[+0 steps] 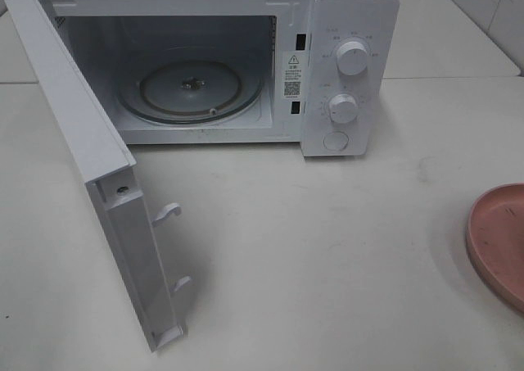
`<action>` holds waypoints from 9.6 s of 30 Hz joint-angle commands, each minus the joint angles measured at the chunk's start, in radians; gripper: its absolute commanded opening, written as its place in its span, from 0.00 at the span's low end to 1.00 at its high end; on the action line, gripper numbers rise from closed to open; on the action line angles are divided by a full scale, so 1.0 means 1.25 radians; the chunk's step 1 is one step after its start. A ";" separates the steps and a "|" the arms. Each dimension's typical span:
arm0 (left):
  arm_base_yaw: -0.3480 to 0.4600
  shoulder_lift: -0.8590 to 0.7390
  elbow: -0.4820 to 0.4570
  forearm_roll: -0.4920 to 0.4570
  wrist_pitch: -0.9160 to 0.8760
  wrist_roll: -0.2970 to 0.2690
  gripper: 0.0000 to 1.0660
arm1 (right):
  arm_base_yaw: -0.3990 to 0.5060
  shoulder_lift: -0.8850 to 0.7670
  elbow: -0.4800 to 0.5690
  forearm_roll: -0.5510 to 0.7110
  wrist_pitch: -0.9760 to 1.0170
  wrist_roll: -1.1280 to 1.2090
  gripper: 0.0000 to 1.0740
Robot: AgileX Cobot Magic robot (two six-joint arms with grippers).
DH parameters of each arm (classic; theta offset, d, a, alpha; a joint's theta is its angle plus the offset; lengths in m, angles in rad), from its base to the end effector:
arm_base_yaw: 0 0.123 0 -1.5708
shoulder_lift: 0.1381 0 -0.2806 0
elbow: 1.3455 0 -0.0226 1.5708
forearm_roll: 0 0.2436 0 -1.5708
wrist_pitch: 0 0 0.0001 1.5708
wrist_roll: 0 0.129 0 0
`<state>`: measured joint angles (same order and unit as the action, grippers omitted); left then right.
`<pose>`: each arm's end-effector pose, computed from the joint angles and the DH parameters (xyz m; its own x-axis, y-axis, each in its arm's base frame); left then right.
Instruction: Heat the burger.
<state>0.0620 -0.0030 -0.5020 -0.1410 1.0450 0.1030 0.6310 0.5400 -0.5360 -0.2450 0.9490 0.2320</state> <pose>0.0277 -0.0140 0.2599 -0.4310 0.0049 -0.9023 0.0616 0.9978 -0.0240 0.1003 0.0418 0.2466 -0.6463 -0.3663 -0.6694 -0.4187 0.9036 -0.0902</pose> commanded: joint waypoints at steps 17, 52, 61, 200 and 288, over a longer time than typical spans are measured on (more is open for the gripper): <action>0.001 -0.018 0.005 -0.006 -0.006 -0.006 0.92 | -0.329 -0.317 0.002 0.162 -0.014 -0.147 0.71; 0.001 -0.017 0.005 -0.006 -0.006 -0.006 0.92 | -0.434 -0.456 0.023 0.165 0.071 -0.115 0.67; 0.001 -0.017 0.005 -0.006 -0.006 -0.006 0.92 | -0.434 -0.456 0.023 0.165 0.071 -0.114 0.67; -0.634 1.502 -0.291 -0.276 -1.471 0.190 0.00 | -0.434 -0.456 0.023 0.165 0.071 -0.114 0.67; -0.257 1.141 -0.348 -0.254 -0.017 0.201 0.94 | -0.434 -0.456 0.023 0.165 0.071 -0.114 0.67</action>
<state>-0.2640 1.4310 -0.9370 -0.4600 0.9970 0.3660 0.0940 -0.0040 -0.5080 -0.0380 1.0400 0.0820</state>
